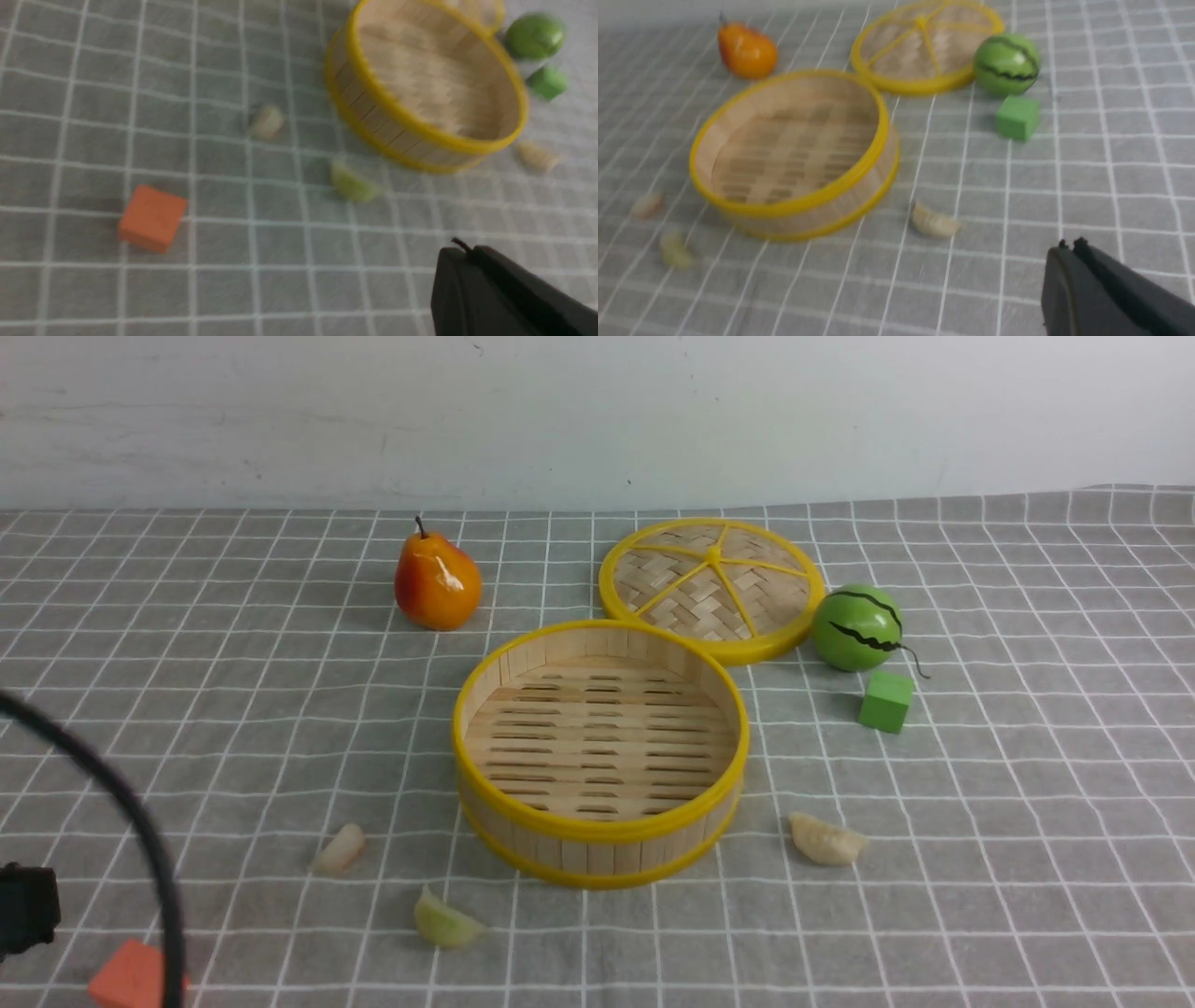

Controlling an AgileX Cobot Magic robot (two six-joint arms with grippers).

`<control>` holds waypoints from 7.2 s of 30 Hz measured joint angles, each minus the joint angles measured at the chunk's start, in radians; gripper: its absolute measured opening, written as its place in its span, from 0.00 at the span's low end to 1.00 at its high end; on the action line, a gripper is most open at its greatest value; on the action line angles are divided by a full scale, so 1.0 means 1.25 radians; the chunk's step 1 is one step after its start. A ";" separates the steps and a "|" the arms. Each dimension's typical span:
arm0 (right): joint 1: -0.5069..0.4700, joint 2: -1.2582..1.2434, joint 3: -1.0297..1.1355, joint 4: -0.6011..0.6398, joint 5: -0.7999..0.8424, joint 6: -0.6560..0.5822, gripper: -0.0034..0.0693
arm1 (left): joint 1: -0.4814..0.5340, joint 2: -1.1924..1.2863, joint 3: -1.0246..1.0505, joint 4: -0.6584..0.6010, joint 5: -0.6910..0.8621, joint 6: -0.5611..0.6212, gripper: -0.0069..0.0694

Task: Put the dumplings into the steamer on the table with the grey tablecloth.
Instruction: 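Reach for and grasp a dumpling on the table with the left gripper, then place the dumpling into the bamboo steamer basket with the left gripper, then reach for and grasp a dumpling on the table with the left gripper, then place the dumpling into the bamboo steamer basket with the left gripper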

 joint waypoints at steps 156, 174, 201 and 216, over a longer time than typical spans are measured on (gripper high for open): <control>0.291 0.357 -0.198 -0.048 0.282 -0.051 0.14 | -0.378 0.868 -0.277 0.363 -0.182 -0.528 0.17; 0.291 0.357 -0.198 -0.048 0.279 -0.054 0.15 | -0.345 0.948 -0.277 0.346 -0.282 -0.468 0.73; 0.291 0.357 -0.198 -0.057 0.279 -0.056 0.18 | -0.345 1.020 -0.777 0.315 -0.004 -0.237 0.35; 0.291 0.359 -0.200 -0.096 0.280 -0.053 0.18 | -0.346 1.304 -0.972 0.307 0.047 -0.193 0.45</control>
